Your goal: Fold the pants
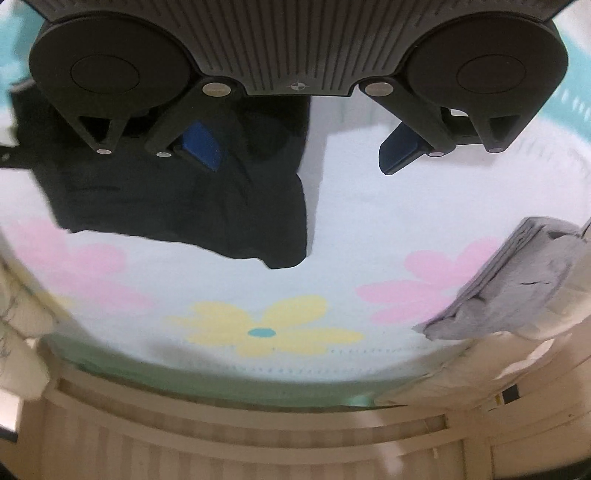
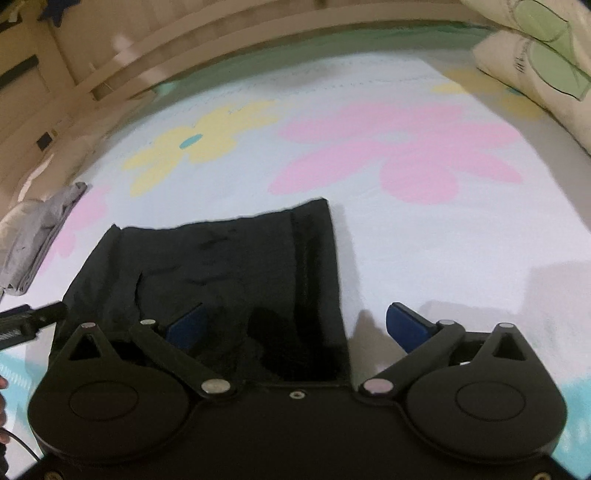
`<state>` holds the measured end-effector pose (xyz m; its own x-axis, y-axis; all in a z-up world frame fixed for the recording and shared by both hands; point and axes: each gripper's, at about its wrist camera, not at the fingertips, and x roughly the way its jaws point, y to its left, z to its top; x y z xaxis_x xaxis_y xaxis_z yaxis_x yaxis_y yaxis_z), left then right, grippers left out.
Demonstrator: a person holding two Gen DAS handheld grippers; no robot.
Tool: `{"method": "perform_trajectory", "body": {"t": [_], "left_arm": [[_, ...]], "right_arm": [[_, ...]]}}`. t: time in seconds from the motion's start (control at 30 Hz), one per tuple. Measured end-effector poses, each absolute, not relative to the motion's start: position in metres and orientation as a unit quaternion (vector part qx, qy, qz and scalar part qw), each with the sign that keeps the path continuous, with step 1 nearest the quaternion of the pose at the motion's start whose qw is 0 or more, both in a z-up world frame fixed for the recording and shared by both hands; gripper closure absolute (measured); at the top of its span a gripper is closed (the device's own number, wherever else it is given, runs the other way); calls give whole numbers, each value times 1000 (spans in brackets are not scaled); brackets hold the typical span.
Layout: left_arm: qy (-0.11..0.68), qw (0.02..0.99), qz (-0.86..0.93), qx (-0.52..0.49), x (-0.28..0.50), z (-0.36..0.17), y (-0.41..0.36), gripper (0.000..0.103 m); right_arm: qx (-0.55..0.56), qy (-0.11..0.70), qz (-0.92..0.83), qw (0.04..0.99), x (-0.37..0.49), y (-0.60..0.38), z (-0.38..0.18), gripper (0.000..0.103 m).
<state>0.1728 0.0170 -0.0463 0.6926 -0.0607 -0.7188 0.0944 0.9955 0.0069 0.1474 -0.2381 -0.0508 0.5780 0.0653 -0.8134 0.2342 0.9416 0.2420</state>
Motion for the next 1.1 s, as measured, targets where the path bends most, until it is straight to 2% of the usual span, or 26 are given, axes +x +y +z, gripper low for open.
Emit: {"method": "perform_trajectory", "body": {"t": [0.23, 0.47, 0.73, 1.1], "left_arm": [[374, 925, -47, 49, 104, -13, 12, 9], [333, 939, -32, 81, 62, 2, 1, 9], [340, 936, -56, 72, 52, -3, -6, 9], [396, 918, -31, 16, 66, -25, 9, 9]], "right_arm": [[154, 485, -34, 860, 116, -225, -18, 0], [123, 475, -6, 871, 70, -189, 20, 0], [106, 446, -22, 889, 35, -168, 35, 0], [80, 431, -61, 897, 38, -166, 29, 0]]}}
